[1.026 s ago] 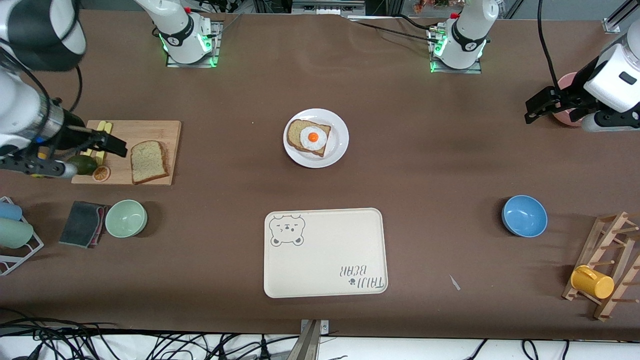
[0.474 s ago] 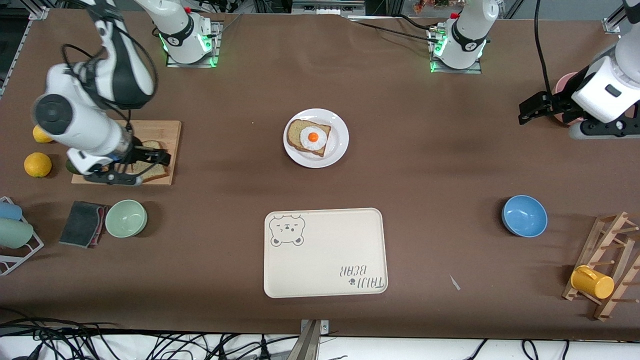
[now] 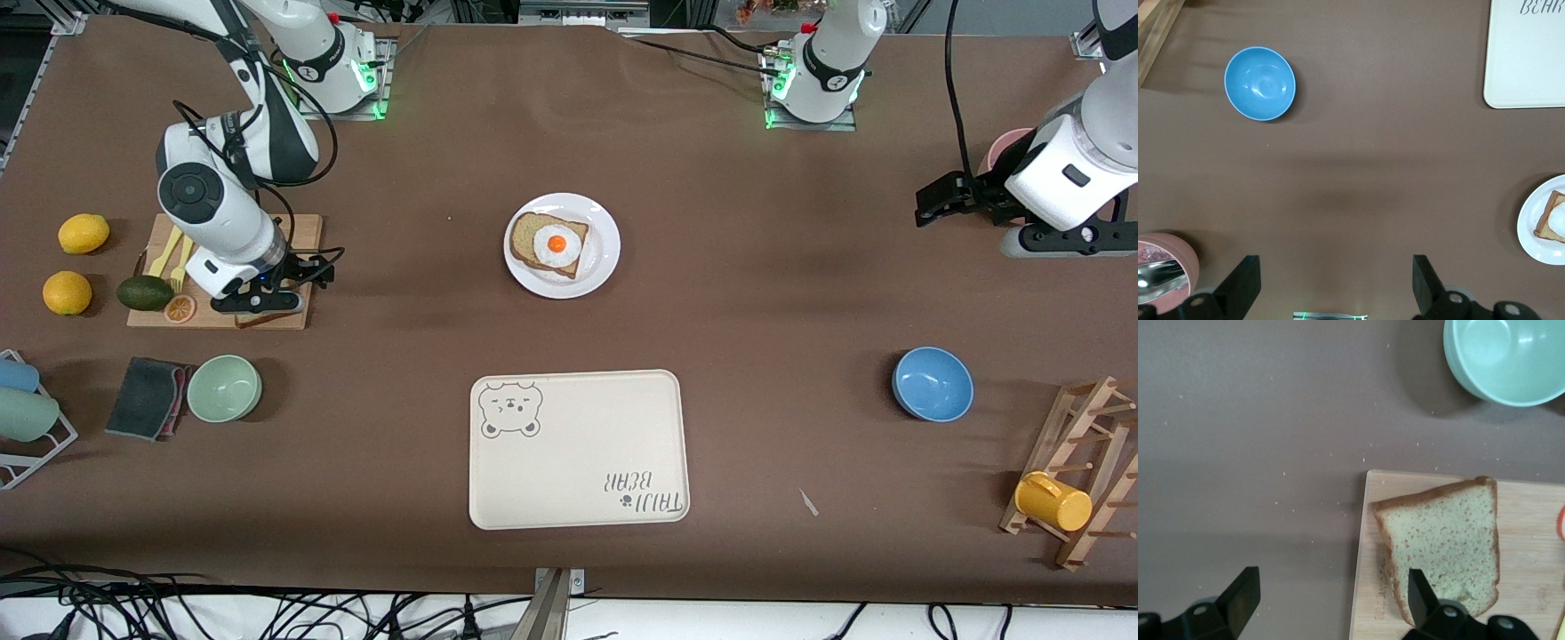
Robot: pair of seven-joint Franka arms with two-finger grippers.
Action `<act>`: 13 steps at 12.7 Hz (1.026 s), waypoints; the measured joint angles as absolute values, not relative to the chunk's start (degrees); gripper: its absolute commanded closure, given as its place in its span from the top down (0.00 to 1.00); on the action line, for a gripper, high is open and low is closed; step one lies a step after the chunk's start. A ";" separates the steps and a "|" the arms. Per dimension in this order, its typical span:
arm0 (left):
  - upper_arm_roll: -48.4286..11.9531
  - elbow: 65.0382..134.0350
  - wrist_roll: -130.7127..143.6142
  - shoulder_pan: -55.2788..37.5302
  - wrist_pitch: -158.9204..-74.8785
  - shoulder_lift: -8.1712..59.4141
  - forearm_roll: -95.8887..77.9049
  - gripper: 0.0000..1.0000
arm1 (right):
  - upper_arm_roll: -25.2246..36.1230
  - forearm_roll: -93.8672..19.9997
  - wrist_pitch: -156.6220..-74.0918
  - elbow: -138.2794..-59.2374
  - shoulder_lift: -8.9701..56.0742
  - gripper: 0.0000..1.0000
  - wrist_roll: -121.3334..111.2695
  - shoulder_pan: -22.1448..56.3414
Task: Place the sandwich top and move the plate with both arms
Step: 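Move the right gripper down over the bread slice on the board, then close the right gripper on the bread slice edge and lift it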
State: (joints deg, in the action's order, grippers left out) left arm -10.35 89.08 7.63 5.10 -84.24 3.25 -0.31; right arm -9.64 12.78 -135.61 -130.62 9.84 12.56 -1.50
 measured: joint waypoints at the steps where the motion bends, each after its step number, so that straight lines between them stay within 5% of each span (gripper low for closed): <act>1: -10.35 89.08 7.63 5.10 -84.22 3.27 -0.31 1.00 | -9.62 13.00 -136.78 -131.56 9.88 0.98 12.45 -1.51; 4: -10.34 89.08 7.63 5.10 -84.21 3.35 -0.31 1.00 | -8.96 14.61 -141.99 -135.11 10.86 0.93 12.00 -1.51; 6: -10.34 89.08 7.63 5.10 -84.16 3.38 -0.31 1.00 | -8.10 17.47 -142.84 -135.34 11.78 0.77 10.85 -1.76; 13: -10.34 89.08 7.65 5.11 -83.48 4.02 -0.31 1.00 | -5.66 18.92 -144.35 -135.31 12.46 0.77 8.18 -2.00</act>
State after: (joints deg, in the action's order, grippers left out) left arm -10.34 89.08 7.65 5.11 -83.48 4.02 -0.31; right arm -5.66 18.92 -144.35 -135.31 12.46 8.18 -2.00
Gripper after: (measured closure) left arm 0.000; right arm 0.233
